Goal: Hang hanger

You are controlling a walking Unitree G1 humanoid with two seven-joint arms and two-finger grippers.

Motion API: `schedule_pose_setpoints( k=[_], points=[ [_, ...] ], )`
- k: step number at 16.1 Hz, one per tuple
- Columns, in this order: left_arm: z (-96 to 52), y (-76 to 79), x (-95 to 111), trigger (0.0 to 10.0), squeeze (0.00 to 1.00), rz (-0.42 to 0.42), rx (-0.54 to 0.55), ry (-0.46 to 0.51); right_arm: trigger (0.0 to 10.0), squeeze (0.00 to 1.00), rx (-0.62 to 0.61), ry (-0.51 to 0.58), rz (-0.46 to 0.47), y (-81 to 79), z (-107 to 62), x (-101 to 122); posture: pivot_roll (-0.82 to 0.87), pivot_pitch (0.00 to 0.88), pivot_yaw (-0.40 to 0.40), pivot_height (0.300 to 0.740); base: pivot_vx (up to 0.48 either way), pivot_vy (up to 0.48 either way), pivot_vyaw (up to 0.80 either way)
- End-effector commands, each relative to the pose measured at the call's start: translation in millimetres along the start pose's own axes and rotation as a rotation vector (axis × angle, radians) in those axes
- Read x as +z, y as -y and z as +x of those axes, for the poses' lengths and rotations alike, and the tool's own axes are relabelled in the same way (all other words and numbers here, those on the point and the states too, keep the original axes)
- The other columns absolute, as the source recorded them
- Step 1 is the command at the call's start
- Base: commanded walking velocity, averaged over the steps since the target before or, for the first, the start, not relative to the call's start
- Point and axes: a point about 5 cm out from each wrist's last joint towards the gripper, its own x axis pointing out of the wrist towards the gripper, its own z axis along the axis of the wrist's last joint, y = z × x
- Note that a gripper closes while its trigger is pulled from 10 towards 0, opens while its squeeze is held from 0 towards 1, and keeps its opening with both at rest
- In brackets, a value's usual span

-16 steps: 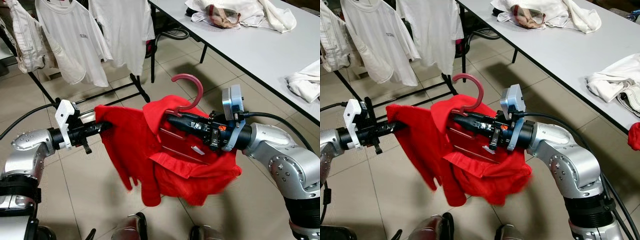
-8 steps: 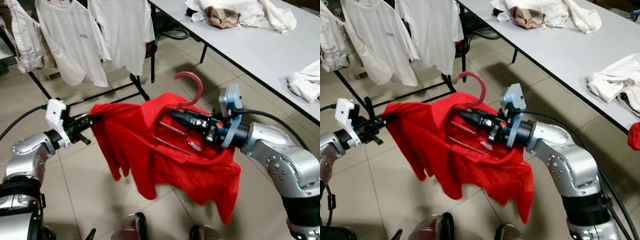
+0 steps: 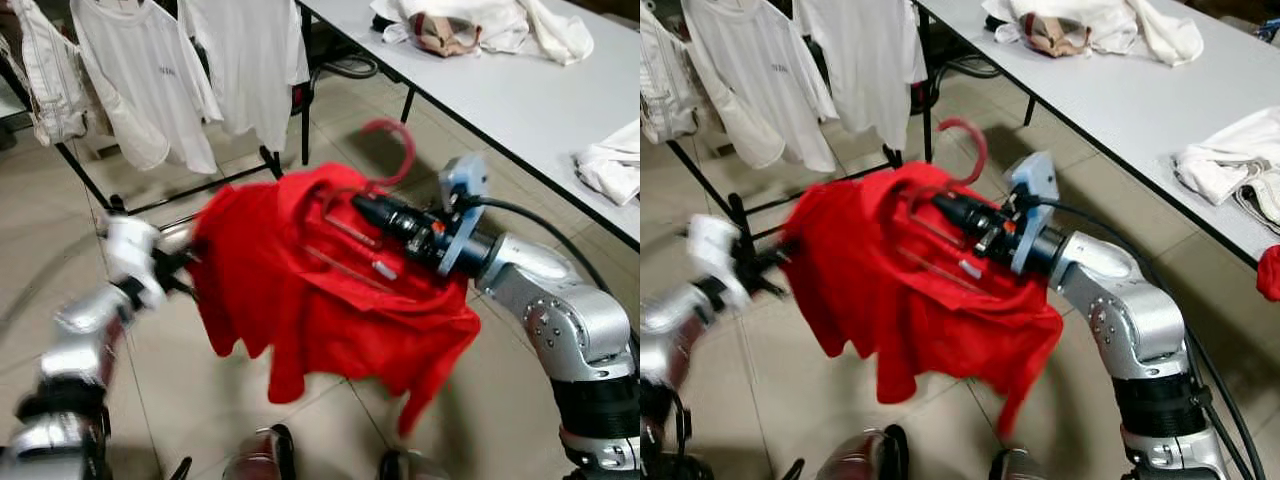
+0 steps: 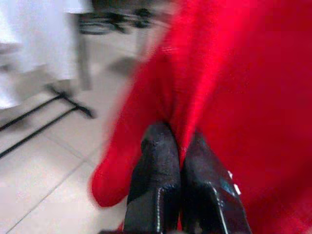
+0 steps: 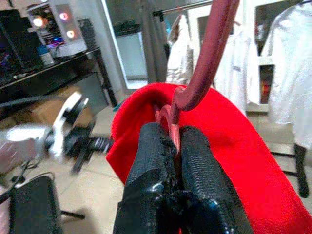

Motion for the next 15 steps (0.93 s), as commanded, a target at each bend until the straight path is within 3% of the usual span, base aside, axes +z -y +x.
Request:
schedule_pose_setpoints(
  k=[1,3,5,6,7,8,9,10,13,14,15],
  points=[
    [3.3,14.2,-2,0.0,0.0,0.06,-0.07,-0.012,0.0,0.0,-0.039,0.067,-0.038,3.5,0.3,12,-0.09,0.126,0.052,0.74,0.0,0.0,0.0],
    [7.6,29.6,9,0.0,0.0,0.165,-0.104,0.071,0.0,0.0,-0.042,0.068,-0.028,0.7,7.2,9,-0.09,0.127,0.049,0.74,0.0,0.0,0.0],
    [2.7,30.5,10,0.0,0.0,0.246,-0.107,0.073,0.0,0.0,-0.031,0.07,-0.03,-1.8,10.4,8,-0.09,0.127,0.046,0.74,0.0,0.0,0.0],
    [-1.6,29.9,7,0.0,0.0,0.243,-0.11,0.049,0.0,0.0,-0.03,0.069,-0.029,-2.2,12.1,7,-0.08,0.128,0.044,0.74,0.0,0.0,0.0],
    [-8.8,19.3,-2,10.0,0.0,0.232,-0.027,-0.028,0.0,0.0,-0.033,0.067,-0.034,-2.1,13.5,6,-0.08,0.127,0.045,0.74,0.0,0.0,0.0],
    [-12.8,14.7,-4,10.0,0.0,0.225,0.006,-0.046,0.0,0.0,-0.036,0.068,-0.04,-1.9,14.0,6,-0.09,0.126,0.045,0.74,0.0,0.0,0.0],
    [-19.8,5.9,-4,10.0,1.0,0.203,0.073,-0.037,0.0,0.0,-0.046,0.067,-0.052,-1.0,14.8,7,-0.09,0.126,0.045,0.74,0.0,0.0,0.0],
    [-27.9,-4.5,5,10.0,1.0,0.102,0.156,0.047,0.0,0.0,-0.073,0.064,-0.08,0.6,16.2,8,-0.09,0.126,0.045,0.74,0.0,0.0,0.0],
    [-30.2,-9.1,23,10.0,1.0,-0.033,0.195,0.198,0.0,0.0,-0.143,0.047,-0.105,4.2,19.1,5,-0.08,0.126,0.042,0.74,0.0,0.0,0.0],
    [-21.4,0.8,42,10.0,1.0,-0.08,0.141,0.302,0.0,0.0,-0.185,0.037,-0.104,4.9,22.5,1,-0.08,0.125,0.035,0.74,0.0,0.0,0.0],
    [-11.3,13.4,49,10.0,1.0,-0.041,0.073,0.304,0.0,0.0,-0.182,0.026,-0.101,1.9,24.7,-1,-0.08,0.125,0.032,0.74,0.0,0.0,0.0]
  ],
)
